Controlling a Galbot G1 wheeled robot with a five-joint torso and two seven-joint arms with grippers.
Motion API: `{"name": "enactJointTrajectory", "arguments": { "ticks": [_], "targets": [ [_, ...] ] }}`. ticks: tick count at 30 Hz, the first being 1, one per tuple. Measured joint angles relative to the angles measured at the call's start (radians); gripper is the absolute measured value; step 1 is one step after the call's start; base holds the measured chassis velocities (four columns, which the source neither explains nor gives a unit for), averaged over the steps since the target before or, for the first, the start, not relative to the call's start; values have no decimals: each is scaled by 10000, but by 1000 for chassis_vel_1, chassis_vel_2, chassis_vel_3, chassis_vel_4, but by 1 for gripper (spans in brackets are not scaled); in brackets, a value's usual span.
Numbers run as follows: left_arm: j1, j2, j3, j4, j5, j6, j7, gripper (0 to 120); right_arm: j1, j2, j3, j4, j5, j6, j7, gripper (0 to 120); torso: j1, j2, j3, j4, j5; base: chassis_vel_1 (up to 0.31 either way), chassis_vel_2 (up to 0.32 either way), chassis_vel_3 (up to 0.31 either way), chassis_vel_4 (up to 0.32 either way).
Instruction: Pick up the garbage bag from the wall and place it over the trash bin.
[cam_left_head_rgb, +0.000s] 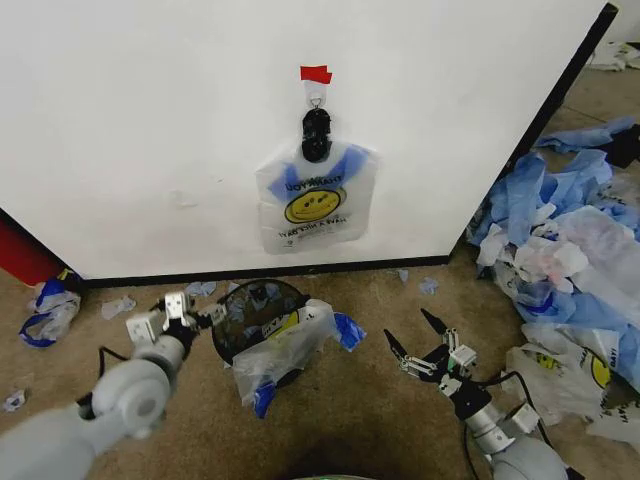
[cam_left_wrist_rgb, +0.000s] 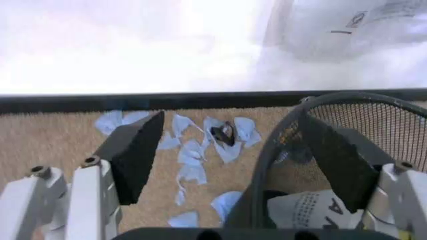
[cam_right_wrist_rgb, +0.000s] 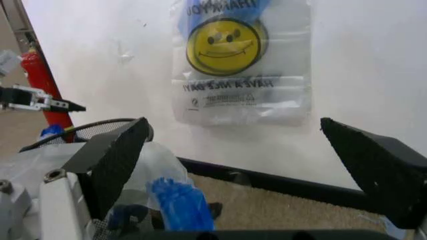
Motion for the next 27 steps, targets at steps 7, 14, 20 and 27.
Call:
{"name": "enactJointTrajectory", "arguments": {
  "ticks": [7, 14, 20, 27],
  "targets": [
    [-1266, 635, 1968, -60, -330, -15, 12, 71, 8, 20, 28, -77, 42, 25, -56, 96, 0, 0, 0, -5, 3, 0, 0, 0, 0],
    [-1630, 685, 2824, -15, -379, -18, -60, 67, 86, 16, 24, -147, 80, 32, -69, 96, 0, 0, -1, -5, 0, 0, 0, 0, 0],
    [-1680, 735, 2907, 143, -373, -89, -18, 60, 131, 72, -24, -223, 86, 32, -86, 96, 0, 0, -1, -4, 1, 0, 0, 0, 0],
    [-1836, 749, 2895, 177, -399, -111, -15, 55, 206, 132, -105, -288, 80, 24, -113, 96, 0, 0, -1, -4, 1, 0, 0, 0, 0]
  ]
}}
